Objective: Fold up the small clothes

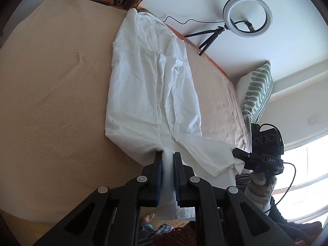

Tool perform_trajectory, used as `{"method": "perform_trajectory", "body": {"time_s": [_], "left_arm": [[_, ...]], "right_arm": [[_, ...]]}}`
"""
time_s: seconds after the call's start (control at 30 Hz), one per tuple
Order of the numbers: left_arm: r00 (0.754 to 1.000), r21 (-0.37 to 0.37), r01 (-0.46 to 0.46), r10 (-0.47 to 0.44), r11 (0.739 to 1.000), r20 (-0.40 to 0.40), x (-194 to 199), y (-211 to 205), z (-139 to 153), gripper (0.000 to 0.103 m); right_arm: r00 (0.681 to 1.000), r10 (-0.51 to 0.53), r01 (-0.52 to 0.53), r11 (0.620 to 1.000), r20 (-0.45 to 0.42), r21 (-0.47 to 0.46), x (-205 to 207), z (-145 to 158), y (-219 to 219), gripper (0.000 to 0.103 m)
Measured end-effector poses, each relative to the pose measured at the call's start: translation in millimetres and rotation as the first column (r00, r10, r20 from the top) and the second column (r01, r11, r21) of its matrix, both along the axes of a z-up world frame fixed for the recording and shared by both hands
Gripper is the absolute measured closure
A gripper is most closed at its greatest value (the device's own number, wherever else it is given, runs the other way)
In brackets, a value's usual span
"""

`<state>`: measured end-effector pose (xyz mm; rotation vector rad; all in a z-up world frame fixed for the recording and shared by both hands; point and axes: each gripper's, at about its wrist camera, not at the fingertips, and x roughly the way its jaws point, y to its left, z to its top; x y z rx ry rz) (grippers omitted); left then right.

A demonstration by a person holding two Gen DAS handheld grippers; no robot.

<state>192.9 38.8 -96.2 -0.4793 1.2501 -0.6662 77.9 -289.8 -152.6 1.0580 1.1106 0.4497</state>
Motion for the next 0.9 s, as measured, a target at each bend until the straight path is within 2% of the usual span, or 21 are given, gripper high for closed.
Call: {"method": "perform_trajectory", "body": {"time_s": [0.13,0.37,0.7,0.9], "left_arm": [[1.000,0.001,-0.005,0.005,1.000,0.018,26.0,-6.0,5.0,0.096],[0.999,0.018,-0.021,0.020,1.000,0.050,74.0,-13.2,10.0,0.095],[0.999,0.054,-0.032,0.031,0.998,0.016,130.7,-25.0,-20.3,0.095],[0.999,0.101,-0.034,0.034,0.994,0.010,150.7,-30.1,-36.3,0.094]], "right_arm": [[1.000,0.004,-0.004,0.999,0.003,-0.046,25.9,11.6,-9.6,0.092],[0.998,-0.050,0.048,0.997,-0.037,-0.058,70.1,10.2,-29.7,0.092],[0.985,-0.103,0.097,0.994,-0.141,-0.047,129.6,-20.4,-51.6,0.092],[0.974,-0.105,0.099,0.994,-0.199,-0.041,147.2,-40.8,-56.7,0.090]]}}
